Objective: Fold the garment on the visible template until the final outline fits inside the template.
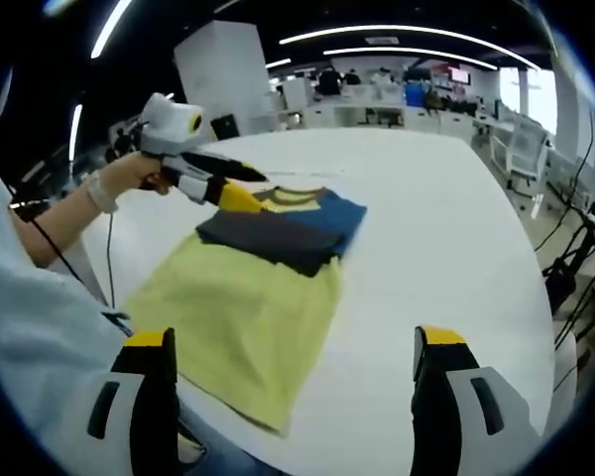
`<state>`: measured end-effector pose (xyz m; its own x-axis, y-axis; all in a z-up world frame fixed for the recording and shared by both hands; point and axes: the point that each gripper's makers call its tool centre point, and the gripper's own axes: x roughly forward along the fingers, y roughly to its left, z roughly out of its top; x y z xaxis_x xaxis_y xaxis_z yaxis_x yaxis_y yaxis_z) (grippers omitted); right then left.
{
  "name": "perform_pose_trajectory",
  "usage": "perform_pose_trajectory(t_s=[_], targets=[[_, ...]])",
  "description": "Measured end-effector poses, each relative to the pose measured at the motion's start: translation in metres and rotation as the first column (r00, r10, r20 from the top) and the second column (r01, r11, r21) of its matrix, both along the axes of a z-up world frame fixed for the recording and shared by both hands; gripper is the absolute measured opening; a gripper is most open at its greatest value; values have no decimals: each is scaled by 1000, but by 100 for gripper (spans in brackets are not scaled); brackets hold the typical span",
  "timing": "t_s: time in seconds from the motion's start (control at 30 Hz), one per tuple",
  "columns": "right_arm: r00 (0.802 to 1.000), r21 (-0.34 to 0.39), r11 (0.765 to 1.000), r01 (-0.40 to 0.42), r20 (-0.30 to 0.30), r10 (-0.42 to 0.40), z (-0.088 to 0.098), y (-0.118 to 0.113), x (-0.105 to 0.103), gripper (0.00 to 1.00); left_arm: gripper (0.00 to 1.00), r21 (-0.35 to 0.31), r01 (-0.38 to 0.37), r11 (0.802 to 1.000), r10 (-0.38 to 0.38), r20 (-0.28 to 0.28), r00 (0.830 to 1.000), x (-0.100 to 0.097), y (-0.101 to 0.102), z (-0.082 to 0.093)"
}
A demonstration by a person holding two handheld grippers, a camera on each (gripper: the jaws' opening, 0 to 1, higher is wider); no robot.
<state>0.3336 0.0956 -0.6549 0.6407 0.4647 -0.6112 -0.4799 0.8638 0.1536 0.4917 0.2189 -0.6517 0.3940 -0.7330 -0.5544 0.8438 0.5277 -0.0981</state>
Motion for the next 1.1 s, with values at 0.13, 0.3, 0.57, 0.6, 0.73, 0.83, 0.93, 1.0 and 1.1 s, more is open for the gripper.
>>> perform_pose_trajectory(t_s=[0.13,0.3,0.57,0.6,0.73,0.83,0.93,1.0,1.1], targets=[[1000,-2,1000,-6,-1,6,0,2,0,98,66,19,-5,1000,5,10,1000,0,7,-2],[1000,-2,1000,-9,-1,9,0,3,1,98,72,15,-15,1000,15,12,1000,-1,14,1],[1000,-4,1000,-12,-3,12,-1,3,0,98,79,25,-41,999,40,36,999,-3,30,12],[1000,-4,1000,-12,-6,12,-2,3,0,98,80,33,-25,999,23,41,999,-7,30,12],[1000,-4,1000,-19,-9,19,-3,4,0,98,82,37,-23,999,21,40,999,-12,34,14],[1000,-5,1000,-25,-5,25,-2,6,1,98,84,18,-25,1000,24,38,999,-16,36,17],[1000,-7,1000,-28,-3,28,-1,6,2,99,87,25,-24,999,23,43,999,-19,40,19],[999,-10,999,-34,-3,34,-1,7,2,99,89,30,-29,999,27,50,998,-20,43,22],[999,-13,999,-42,-5,41,-2,9,3,99,89,12,-36,999,36,49,998,-23,44,26]])
